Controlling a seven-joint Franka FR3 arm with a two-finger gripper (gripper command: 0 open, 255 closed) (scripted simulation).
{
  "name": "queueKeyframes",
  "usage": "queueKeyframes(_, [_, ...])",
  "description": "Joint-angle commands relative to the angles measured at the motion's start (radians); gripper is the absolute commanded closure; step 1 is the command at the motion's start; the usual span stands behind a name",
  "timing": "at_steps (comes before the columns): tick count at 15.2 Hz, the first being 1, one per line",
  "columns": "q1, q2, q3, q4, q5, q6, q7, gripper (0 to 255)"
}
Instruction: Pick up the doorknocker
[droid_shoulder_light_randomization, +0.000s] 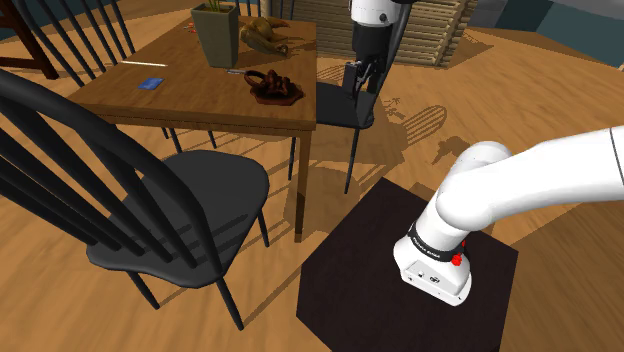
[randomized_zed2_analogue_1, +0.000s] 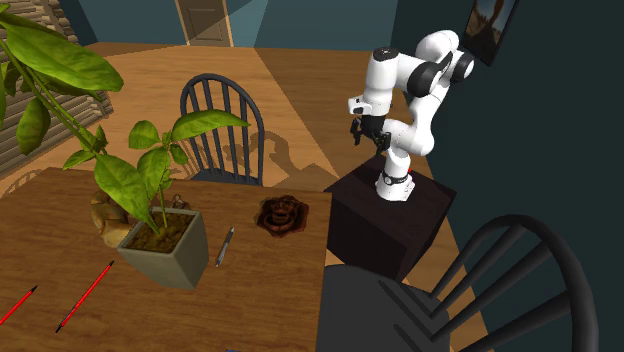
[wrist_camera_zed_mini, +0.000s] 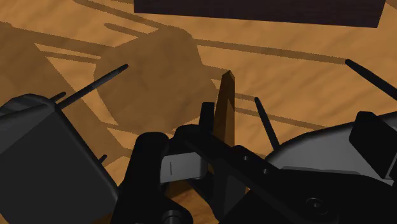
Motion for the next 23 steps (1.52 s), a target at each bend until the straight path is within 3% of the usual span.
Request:
queueKeyframes(1, [0.0,0.0,0.0,0.0,0.0,0.0,0.0,0])
queueKeyframes(12, [-0.002,0.356,-0.088,0.164,0.011,0.294,-0.134,0])
queueKeyframes(23, [0.003,0.735,-0.143,0.486,0.11,0.438,-0.288,0])
